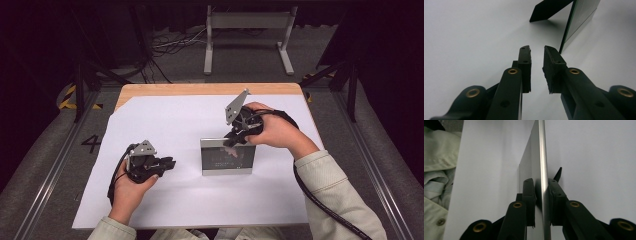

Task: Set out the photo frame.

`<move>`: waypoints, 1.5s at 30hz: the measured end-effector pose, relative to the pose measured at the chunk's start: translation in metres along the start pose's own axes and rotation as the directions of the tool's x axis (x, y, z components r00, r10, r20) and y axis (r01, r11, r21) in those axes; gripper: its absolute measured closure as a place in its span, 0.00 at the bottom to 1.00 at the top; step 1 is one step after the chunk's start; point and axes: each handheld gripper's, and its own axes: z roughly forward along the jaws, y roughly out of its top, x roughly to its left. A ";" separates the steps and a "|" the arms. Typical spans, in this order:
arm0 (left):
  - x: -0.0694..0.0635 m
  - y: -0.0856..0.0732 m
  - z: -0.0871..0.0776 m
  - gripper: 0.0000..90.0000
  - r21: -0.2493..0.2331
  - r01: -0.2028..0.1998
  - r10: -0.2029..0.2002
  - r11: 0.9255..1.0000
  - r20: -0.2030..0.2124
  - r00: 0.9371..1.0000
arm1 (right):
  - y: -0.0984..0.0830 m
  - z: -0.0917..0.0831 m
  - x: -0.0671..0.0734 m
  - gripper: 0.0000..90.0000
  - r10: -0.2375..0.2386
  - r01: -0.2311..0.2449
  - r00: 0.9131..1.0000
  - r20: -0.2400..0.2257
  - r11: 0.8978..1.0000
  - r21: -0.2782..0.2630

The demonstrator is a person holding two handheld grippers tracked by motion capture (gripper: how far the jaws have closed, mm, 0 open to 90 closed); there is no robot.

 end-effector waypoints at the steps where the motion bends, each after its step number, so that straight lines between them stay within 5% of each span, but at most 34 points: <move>1: 0.000 0.000 0.000 0.85 -0.001 -0.001 0.001 1.000 -0.001 1.000 | 0.000 -0.001 0.000 0.85 -0.001 0.001 1.000 0.005 1.000 -0.006; 11: 0.000 0.001 0.000 0.84 -0.003 -0.001 0.001 1.000 -0.002 1.000 | -0.007 -0.017 0.000 0.65 0.046 -0.037 0.996 0.082 0.994 -0.103; 19: 0.002 -0.001 -0.007 0.79 -0.015 0.009 -0.009 1.000 -0.007 1.000 | -0.029 -0.043 0.010 0.56 0.145 -0.105 0.975 0.167 0.969 -0.224; 25: 0.007 -0.003 -0.014 0.76 -0.022 0.009 -0.009 1.000 0.001 1.000 | -0.051 -0.058 0.024 0.44 0.289 -0.210 0.932 0.220 0.922 -0.324; 39: 0.014 -0.014 -0.023 0.67 -0.028 0.002 -0.002 1.000 0.003 1.000 | -0.106 -0.086 0.061 0.39 0.461 -0.298 0.821 0.337 0.849 -0.435; 41: 0.014 -0.016 -0.024 0.67 -0.030 0.011 -0.010 0.999 0.007 1.000 | -0.115 -0.086 0.065 0.38 0.478 -0.307 0.807 0.347 0.841 -0.446; 42: 0.014 -0.016 -0.024 0.66 -0.030 0.011 -0.010 0.999 0.007 1.000 | -0.115 -0.086 0.065 0.38 0.478 -0.307 0.807 0.347 0.841 -0.446; 43: 0.016 -0.018 -0.026 0.66 -0.031 0.005 -0.005 1.000 0.002 1.000 | -0.125 -0.086 0.069 0.37 0.499 -0.318 0.790 0.356 0.830 -0.459; 45: 0.016 -0.019 -0.027 0.65 -0.035 0.003 -0.003 0.999 -0.003 1.000 | -0.133 -0.085 0.072 0.37 0.520 -0.329 0.775 0.361 0.818 -0.471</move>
